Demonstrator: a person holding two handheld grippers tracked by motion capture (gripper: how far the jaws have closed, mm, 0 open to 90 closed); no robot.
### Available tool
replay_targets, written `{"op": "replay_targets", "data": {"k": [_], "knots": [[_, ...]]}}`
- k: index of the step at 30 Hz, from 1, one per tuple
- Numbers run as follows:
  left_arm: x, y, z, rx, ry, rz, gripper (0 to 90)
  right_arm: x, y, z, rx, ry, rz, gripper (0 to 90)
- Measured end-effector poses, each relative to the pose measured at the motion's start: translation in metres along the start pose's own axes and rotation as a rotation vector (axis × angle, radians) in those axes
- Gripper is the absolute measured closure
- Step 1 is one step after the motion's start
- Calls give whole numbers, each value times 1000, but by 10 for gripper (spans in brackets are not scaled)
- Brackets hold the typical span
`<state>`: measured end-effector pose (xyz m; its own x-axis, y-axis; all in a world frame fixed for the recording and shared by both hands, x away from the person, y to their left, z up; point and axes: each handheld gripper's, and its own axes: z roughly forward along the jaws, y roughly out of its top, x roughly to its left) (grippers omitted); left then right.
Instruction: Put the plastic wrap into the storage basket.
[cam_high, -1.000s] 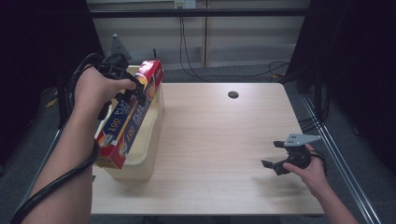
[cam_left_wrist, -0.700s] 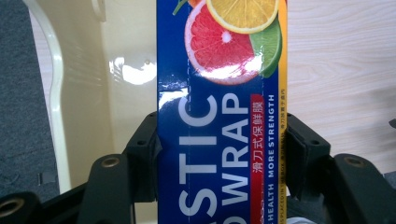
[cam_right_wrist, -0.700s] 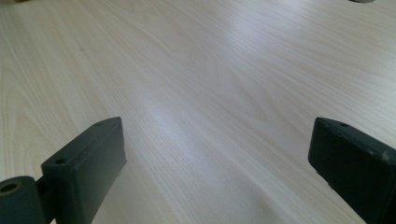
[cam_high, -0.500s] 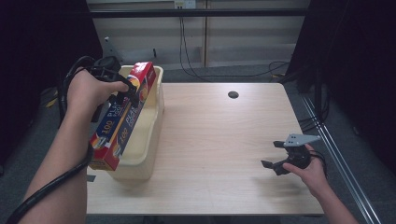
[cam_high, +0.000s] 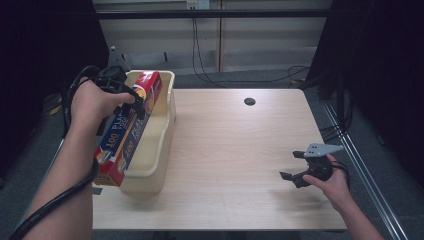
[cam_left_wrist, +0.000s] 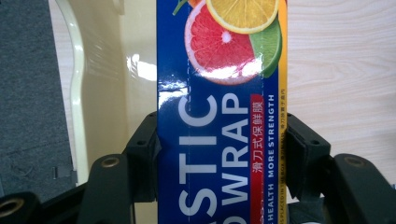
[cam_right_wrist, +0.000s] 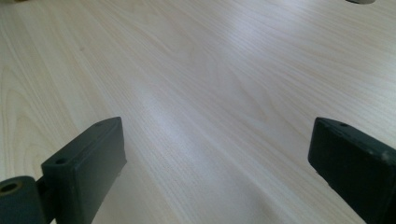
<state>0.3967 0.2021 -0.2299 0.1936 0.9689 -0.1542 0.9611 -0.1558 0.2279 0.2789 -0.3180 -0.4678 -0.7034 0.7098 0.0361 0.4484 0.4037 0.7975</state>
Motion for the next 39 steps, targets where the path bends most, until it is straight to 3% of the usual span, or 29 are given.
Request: {"op": "replay_targets", "data": {"k": [39], "knots": [[10,-9,49,64,-32,-40,407,0,0,0,3,7,-3,39]]}}
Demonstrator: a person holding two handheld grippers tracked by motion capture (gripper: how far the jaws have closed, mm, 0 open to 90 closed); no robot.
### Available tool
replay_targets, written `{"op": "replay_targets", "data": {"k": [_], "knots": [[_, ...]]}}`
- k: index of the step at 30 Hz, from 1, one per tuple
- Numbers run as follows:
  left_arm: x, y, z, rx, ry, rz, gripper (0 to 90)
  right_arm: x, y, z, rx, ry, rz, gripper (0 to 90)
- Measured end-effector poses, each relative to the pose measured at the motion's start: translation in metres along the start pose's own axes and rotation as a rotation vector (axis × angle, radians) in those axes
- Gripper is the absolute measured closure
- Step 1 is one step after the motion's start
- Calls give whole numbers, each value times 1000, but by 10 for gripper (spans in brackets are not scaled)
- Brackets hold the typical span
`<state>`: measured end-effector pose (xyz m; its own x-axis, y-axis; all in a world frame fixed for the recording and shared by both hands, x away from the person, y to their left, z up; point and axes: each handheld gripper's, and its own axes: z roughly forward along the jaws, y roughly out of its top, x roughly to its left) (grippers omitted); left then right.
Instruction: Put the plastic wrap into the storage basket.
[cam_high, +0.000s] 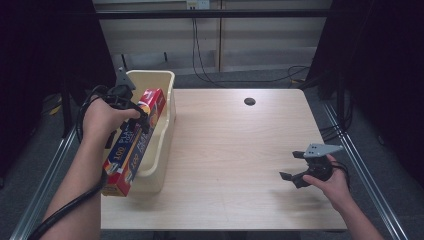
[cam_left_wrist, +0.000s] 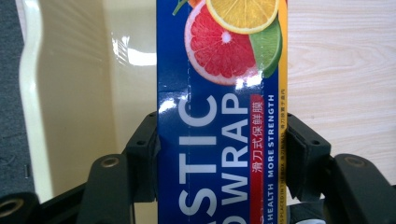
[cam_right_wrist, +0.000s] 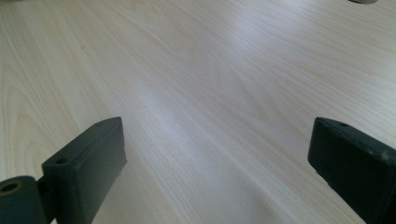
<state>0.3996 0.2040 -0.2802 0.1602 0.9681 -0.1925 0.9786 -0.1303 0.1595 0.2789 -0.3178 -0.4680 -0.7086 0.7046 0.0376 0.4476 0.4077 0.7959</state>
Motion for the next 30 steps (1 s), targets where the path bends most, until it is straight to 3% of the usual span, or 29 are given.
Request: {"op": "replay_targets", "data": {"k": [30], "knots": [[5,1,27,37,-23,-24,405,0,0,1,0,-1,-3,40]]}}
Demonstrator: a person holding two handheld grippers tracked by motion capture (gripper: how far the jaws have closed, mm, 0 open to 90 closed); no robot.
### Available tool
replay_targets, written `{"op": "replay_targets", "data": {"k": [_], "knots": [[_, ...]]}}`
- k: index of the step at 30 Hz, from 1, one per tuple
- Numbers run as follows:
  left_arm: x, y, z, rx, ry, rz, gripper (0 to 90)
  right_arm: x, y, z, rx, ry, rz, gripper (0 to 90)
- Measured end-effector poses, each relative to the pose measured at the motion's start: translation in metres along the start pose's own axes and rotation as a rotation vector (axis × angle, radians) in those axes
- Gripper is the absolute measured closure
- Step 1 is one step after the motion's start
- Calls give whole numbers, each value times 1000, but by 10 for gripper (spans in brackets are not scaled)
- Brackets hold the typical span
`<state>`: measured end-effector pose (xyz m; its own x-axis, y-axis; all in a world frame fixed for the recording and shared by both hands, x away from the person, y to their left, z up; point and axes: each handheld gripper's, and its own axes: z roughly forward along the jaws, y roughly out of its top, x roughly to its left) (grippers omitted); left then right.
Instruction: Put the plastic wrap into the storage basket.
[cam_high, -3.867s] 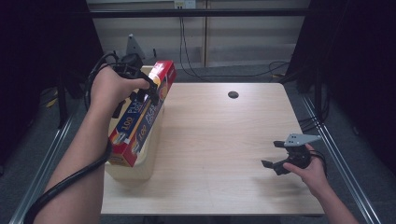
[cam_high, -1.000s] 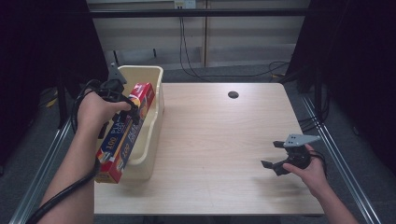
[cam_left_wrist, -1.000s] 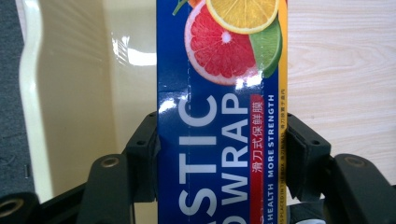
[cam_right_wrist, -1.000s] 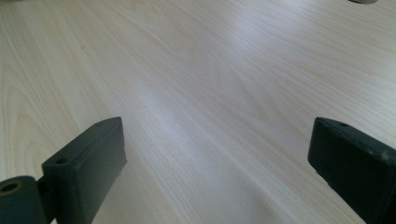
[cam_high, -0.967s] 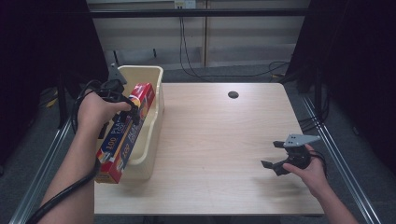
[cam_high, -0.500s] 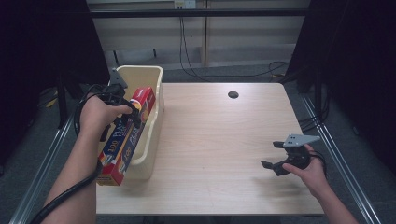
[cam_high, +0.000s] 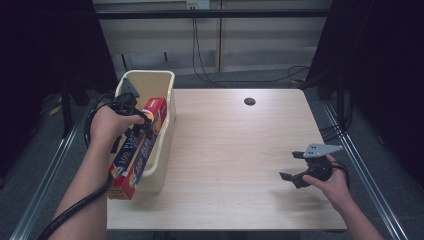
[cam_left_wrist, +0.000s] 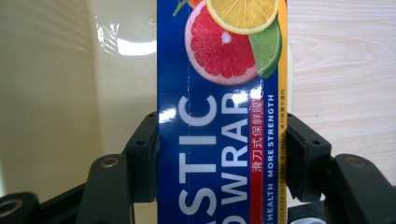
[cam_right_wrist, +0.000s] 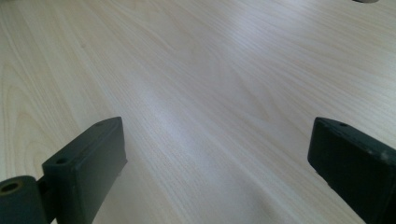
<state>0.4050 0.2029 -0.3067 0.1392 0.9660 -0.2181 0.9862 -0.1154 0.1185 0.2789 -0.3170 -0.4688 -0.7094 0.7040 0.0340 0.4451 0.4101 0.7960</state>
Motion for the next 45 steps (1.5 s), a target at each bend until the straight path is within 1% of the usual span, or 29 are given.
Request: {"op": "replay_targets", "data": {"k": [2,3,5,6,8,9,10,12,14,15,18,25,28,30,32,33,37,42,44,45], "knots": [[1,0,1,3,0,-3,404,0,0,0,0,2,3,40],[1,1,2,0,6,3,404,0,0,0,0,6,1,40],[1,1,3,1,7,-8,404,0,0,-1,1,4,0,40],[1,1,5,1,1,-17,404,0,0,-1,1,5,0,40],[2,1,6,6,6,-22,403,0,0,0,1,5,2,40],[1,1,7,7,-1,-28,403,0,0,0,1,5,2,40],[3,1,8,8,6,-15,403,0,0,0,1,4,1,40],[3,1,10,9,-1,-26,402,0,0,0,1,3,1,40],[3,2,12,16,5,-26,402,0,0,0,1,4,1,40],[3,2,13,14,2,-36,402,0,0,0,0,4,0,40],[4,3,15,17,9,-28,401,0,0,0,4,4,1,40],[5,3,21,16,-1,-48,400,0,0,0,5,5,-1,40],[6,3,22,20,1,-40,400,0,0,0,4,5,-1,40],[5,3,23,21,-4,-57,399,0,0,0,4,4,-1,40],[7,3,25,25,-6,-52,399,0,0,0,5,7,-2,40],[6,3,26,21,-3,-64,398,0,0,0,6,6,-2,40],[6,3,28,23,7,-57,398,1,0,1,10,9,-3,40],[8,3,29,18,-8,-70,397,1,0,1,11,9,-4,40],[7,3,30,19,-5,-72,397,0,0,1,10,7,-5,40],[8,3,31,25,-8,-66,396,0,0,1,9,10,-5,40]]}}
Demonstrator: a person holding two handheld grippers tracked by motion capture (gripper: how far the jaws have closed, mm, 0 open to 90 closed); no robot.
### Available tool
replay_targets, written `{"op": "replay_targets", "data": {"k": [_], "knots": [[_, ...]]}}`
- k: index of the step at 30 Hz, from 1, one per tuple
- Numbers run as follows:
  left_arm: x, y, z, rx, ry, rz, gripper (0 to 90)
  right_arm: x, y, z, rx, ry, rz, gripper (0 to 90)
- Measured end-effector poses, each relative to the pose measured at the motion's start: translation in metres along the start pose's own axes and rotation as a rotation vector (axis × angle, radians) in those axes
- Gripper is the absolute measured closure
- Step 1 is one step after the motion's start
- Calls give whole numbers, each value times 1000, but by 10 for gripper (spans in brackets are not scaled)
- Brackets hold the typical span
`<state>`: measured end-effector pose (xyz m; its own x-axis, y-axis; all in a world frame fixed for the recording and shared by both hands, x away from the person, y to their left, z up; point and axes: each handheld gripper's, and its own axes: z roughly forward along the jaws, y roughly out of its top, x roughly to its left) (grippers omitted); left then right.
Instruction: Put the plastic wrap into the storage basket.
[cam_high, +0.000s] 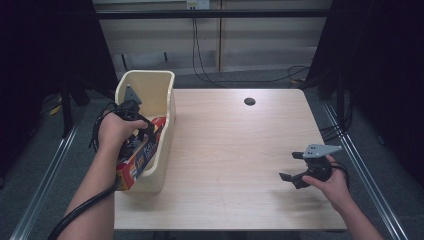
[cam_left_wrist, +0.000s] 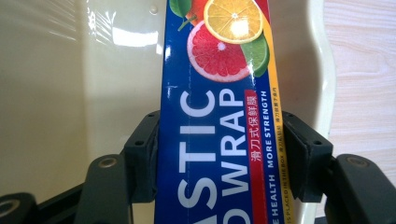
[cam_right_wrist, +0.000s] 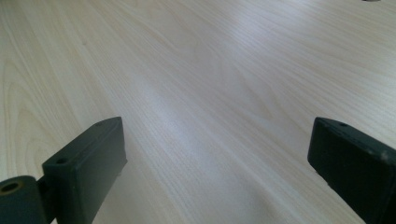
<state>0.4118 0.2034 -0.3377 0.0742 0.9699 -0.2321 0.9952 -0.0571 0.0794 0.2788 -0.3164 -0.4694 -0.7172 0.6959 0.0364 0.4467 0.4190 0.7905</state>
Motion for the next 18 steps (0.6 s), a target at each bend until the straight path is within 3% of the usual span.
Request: {"op": "replay_targets", "data": {"k": [18], "knots": [[0,2,3,17,7,-24,384,0,0,0,0,6,-1,40]]}}
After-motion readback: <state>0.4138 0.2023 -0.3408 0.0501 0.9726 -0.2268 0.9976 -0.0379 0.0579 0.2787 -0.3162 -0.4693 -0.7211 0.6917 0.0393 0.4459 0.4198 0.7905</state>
